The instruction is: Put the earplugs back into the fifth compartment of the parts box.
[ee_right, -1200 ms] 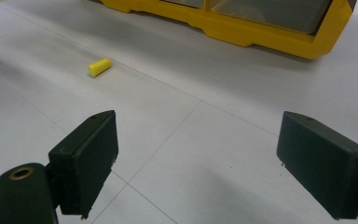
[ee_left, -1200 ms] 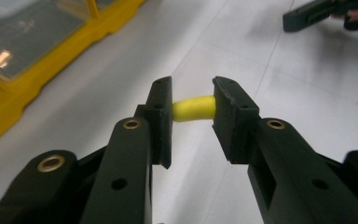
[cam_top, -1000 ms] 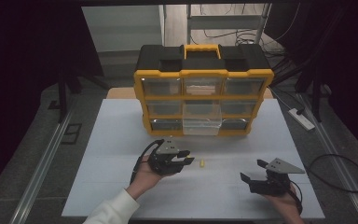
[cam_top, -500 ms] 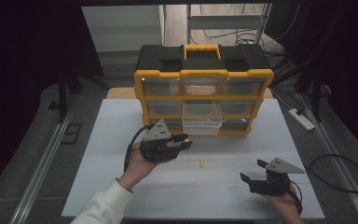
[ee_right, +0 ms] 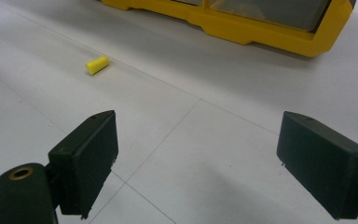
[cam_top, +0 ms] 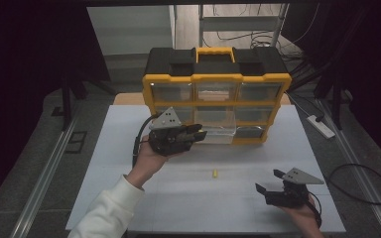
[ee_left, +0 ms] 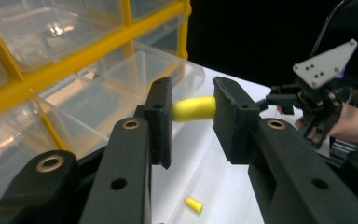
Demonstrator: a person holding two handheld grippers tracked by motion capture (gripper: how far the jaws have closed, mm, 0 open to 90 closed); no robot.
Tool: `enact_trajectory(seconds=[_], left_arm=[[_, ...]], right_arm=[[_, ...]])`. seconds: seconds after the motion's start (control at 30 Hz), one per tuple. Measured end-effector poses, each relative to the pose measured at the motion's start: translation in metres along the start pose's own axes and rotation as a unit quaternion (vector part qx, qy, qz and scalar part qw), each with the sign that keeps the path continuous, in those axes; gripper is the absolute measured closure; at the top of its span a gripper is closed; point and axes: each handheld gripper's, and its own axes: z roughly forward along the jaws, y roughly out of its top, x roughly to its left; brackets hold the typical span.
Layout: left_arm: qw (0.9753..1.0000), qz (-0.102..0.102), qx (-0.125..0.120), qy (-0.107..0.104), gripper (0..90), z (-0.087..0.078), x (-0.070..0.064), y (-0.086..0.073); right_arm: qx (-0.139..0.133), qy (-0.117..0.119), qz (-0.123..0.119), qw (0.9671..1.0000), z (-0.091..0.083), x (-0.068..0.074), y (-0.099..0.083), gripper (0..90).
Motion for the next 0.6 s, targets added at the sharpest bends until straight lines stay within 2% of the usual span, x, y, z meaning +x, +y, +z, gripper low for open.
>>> enact_trajectory(seconds=[0.23, 0.6], left_arm=[[1.0000, 0.004, -0.007, 0.004, 67.9, 0.005, 0.007, 0.019], [0.9999, 0.004, -0.001, 0.010, 67.8, 0.023, 0.012, 0.036]], right_arm=[[0.002, 0.000, -0.002, 1.0000, 0.001, 0.000, 0.000, 13.1], [-0.001, 0.002, -0.001, 1.0000, 0.000, 0.000, 0.000, 13.1]])
